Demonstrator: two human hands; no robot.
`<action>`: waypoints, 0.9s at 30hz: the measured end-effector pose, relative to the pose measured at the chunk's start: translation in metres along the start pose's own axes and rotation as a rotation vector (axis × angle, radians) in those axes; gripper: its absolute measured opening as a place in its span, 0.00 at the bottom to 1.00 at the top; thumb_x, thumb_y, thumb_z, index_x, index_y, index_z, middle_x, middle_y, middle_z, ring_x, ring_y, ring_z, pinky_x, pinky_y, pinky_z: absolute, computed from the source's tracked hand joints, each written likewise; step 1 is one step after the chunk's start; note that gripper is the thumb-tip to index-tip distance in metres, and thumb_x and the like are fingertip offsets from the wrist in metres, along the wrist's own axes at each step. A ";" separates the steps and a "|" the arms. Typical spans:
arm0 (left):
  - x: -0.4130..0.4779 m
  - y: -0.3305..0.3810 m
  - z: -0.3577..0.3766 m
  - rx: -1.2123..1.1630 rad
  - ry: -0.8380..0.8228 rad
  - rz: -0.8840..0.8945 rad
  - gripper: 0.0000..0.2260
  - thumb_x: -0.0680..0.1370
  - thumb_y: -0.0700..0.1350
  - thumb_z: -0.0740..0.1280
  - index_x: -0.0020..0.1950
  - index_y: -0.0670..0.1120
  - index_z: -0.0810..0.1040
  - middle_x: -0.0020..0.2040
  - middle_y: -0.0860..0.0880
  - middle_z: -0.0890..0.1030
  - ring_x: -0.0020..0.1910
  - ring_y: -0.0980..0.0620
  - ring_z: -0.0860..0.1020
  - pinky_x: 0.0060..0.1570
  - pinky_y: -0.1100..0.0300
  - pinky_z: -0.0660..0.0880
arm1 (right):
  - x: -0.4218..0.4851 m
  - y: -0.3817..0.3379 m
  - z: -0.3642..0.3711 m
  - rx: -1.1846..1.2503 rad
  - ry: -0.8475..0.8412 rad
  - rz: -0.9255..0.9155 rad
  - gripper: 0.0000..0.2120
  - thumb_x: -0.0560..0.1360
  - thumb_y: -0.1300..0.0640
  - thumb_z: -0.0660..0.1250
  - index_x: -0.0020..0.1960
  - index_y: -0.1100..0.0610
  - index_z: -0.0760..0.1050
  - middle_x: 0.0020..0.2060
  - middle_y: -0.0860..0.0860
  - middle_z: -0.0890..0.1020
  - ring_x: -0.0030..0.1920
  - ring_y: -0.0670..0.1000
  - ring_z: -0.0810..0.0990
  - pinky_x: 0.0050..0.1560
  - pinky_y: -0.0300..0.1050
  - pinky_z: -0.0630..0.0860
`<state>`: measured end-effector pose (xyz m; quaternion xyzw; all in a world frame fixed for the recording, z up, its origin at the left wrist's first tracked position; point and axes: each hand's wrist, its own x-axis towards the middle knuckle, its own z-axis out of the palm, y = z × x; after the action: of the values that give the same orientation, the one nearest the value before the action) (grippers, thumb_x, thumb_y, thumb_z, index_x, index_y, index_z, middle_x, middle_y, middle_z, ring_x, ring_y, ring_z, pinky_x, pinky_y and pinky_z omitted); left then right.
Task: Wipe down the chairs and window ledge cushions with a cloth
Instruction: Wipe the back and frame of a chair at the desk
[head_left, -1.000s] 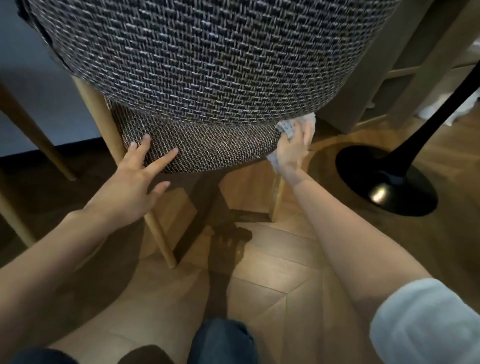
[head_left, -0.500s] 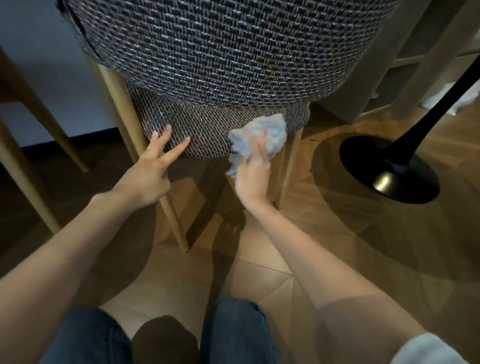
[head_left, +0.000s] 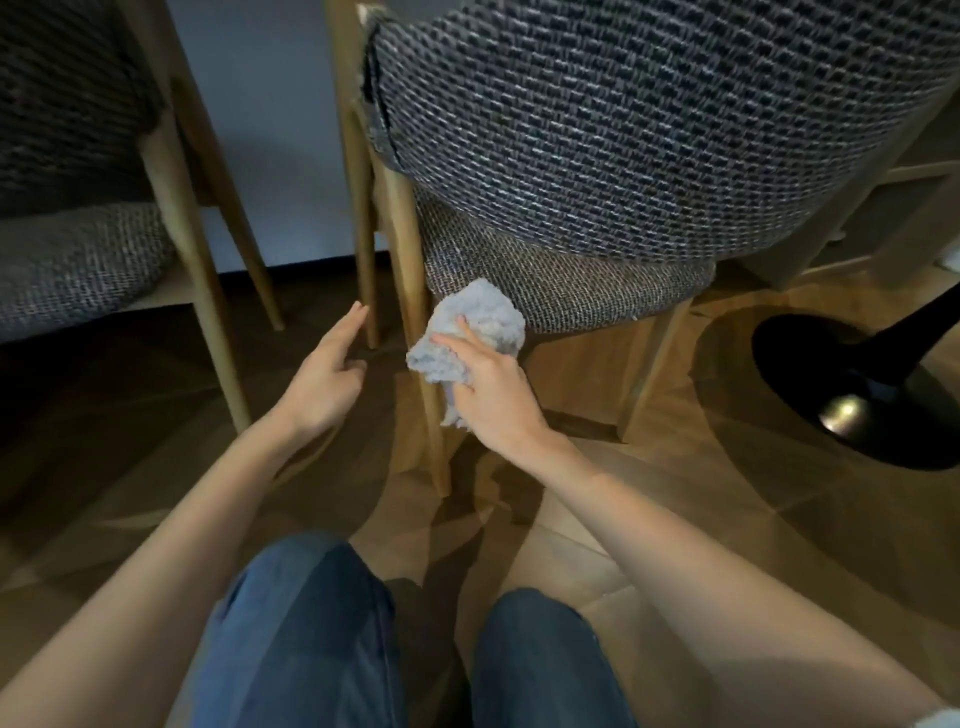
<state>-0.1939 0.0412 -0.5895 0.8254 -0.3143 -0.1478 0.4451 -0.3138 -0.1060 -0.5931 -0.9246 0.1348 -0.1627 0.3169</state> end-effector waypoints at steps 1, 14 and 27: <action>-0.002 0.002 -0.005 -0.019 0.012 0.003 0.28 0.80 0.33 0.57 0.77 0.52 0.56 0.77 0.54 0.56 0.75 0.56 0.54 0.66 0.65 0.53 | -0.001 -0.001 -0.005 -0.001 -0.044 -0.010 0.28 0.74 0.70 0.61 0.71 0.49 0.69 0.76 0.52 0.61 0.63 0.56 0.76 0.60 0.48 0.76; -0.025 0.041 -0.038 -0.784 -0.201 -0.372 0.24 0.70 0.63 0.68 0.61 0.52 0.75 0.58 0.50 0.79 0.58 0.50 0.77 0.48 0.58 0.75 | -0.006 -0.044 -0.048 -0.269 -0.071 -0.510 0.22 0.69 0.73 0.69 0.54 0.53 0.68 0.70 0.50 0.66 0.69 0.51 0.69 0.56 0.48 0.78; 0.030 0.061 -0.081 -1.026 0.246 -0.137 0.15 0.79 0.35 0.61 0.63 0.47 0.72 0.61 0.47 0.78 0.60 0.49 0.76 0.59 0.52 0.74 | 0.047 -0.107 -0.128 -1.012 0.344 -0.579 0.25 0.71 0.57 0.63 0.68 0.56 0.71 0.75 0.57 0.61 0.77 0.58 0.52 0.75 0.60 0.38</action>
<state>-0.1527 0.0489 -0.4924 0.5313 -0.0924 -0.2133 0.8147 -0.3046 -0.1101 -0.4200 -0.9201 -0.0124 -0.3050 -0.2454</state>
